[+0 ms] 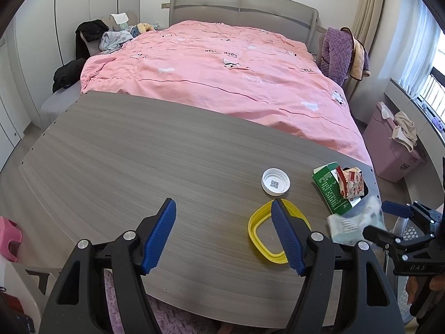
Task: Collect trash
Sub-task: 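Move both grippers over the table toward the white-and-blue wet-wipe pack, then close the right gripper on the white-and-blue wet-wipe pack and lift it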
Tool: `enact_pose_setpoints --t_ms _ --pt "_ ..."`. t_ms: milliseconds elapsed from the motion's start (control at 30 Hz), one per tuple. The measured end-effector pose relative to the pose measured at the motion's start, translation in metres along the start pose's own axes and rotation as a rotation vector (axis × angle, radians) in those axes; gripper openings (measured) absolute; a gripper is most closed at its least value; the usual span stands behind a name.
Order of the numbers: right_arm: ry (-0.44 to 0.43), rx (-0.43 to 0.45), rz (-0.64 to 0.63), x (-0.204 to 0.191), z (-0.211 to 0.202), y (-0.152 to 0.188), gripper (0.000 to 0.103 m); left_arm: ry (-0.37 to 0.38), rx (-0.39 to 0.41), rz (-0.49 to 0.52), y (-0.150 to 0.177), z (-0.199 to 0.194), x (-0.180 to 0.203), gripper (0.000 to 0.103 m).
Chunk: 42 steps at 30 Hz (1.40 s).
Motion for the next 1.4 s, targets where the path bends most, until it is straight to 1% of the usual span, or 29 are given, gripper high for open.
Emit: enact_pose_setpoints --t_ms 133,233,367,433,533,667,833,1000,1100,1233,1400 --pt "-0.026 -0.024 0.013 -0.005 0.001 0.01 0.087 0.005 -0.003 -0.002 0.0 0.001 -0.001 0.068" --pt "-0.045 -0.025 0.043 -0.009 0.001 0.018 0.087 0.011 -0.005 -0.004 0.0 0.002 -0.001 0.068" --pt "-0.049 -0.015 0.098 -0.013 0.0 0.023 0.087 0.017 -0.011 -0.003 0.001 0.002 -0.001 0.068" --pt "-0.026 -0.008 0.12 -0.016 -0.001 0.023 0.087 0.021 -0.011 -0.002 0.001 0.002 -0.001 0.068" --pt "-0.011 0.013 0.13 -0.021 -0.004 0.021 0.087 0.026 -0.01 -0.003 0.002 0.002 -0.002 0.068" --pt "-0.035 0.036 0.118 -0.031 -0.006 0.01 0.087 0.031 -0.011 -0.009 0.002 0.002 -0.005 0.068" --pt "-0.069 0.039 0.089 -0.045 0.005 -0.01 0.087 0.031 -0.003 -0.023 0.0 0.001 -0.013 0.068" --pt "-0.103 0.028 0.07 -0.056 0.019 -0.024 0.087 0.029 0.003 -0.044 -0.003 -0.001 -0.023 0.068" --pt "-0.105 -0.003 0.061 -0.06 0.027 -0.027 0.087 0.026 0.004 -0.051 -0.003 -0.001 -0.027 0.068" --pt "-0.1 -0.035 0.063 -0.061 0.027 -0.018 0.087 0.026 0.003 -0.062 -0.004 -0.001 -0.032 0.068" --pt "-0.08 -0.048 0.086 -0.058 0.018 -0.002 0.087 0.03 -0.001 -0.068 -0.002 0.0 -0.034 0.068"
Point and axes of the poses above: each gripper's, at about its wrist camera, not at the fingertips, and z roughly the way its jaws point, x to its right, y to its underside, the point moved 2 cm from there along z, roughly the way its jaws point, and after that the axes turned 9 degrees about -z, right-handed, at the moved point
